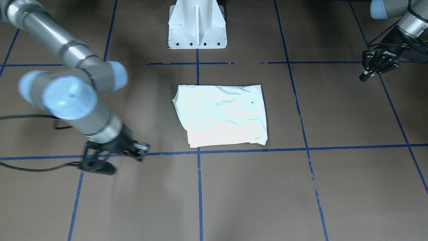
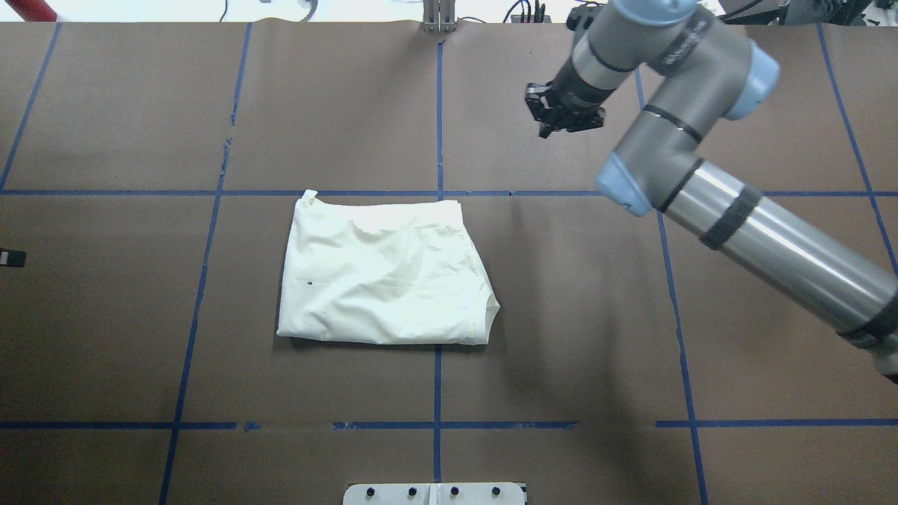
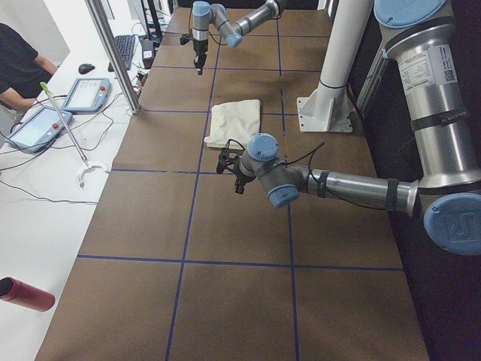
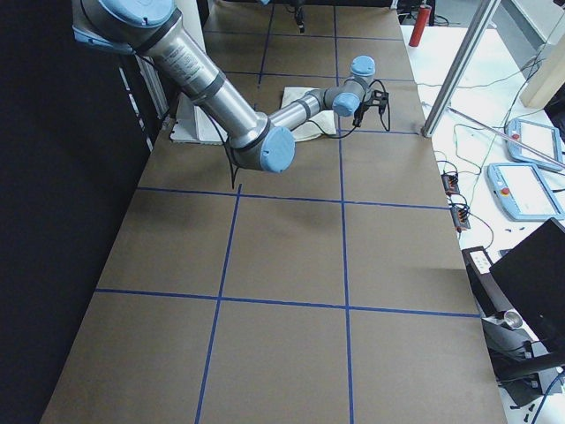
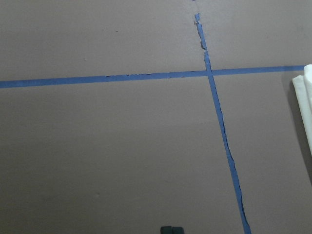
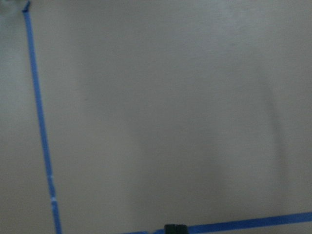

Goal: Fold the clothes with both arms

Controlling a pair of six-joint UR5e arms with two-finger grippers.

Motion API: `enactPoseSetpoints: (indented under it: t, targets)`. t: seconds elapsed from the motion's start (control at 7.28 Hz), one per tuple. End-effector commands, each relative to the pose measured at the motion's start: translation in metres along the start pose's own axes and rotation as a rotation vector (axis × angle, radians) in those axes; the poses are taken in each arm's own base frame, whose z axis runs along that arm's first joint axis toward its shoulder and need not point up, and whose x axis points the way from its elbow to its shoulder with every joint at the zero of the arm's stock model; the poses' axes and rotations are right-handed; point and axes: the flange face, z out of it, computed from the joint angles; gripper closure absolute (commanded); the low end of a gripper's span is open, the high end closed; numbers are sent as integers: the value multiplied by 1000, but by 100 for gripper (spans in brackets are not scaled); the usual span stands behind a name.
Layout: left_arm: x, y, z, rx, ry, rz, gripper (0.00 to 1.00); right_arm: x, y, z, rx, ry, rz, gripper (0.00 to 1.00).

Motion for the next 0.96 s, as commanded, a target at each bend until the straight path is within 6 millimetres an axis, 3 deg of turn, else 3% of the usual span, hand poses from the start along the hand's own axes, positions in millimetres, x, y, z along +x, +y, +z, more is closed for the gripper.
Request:
enactPoseSetpoints:
  t: [0.0,0.14,0.27,0.41,0.55,0.69,0.82]
  targets:
    - [-63,-13,-51,10,-93,56,100,178,25,-100,-6,33,-121,100]
    - [-99,-22,-85,2,-180,28,100,259,47,-122,-8,76,-177,100]
    - [-110,-48,-99,-40,-221,37,100,336,57,-139,-9,122,-237,100]
    - [-118,-70,-119,-56,-250,15,89,398,65,-152,-17,156,-296,100]
    - [-122,-73,-122,-76,-256,4,66,441,69,-178,-3,182,-267,86]
    - [-128,-65,-120,-102,-260,-26,49,485,81,-196,1,201,-258,56]
    - [-131,-59,-119,-120,-261,-51,0,507,90,-204,2,209,-236,1]
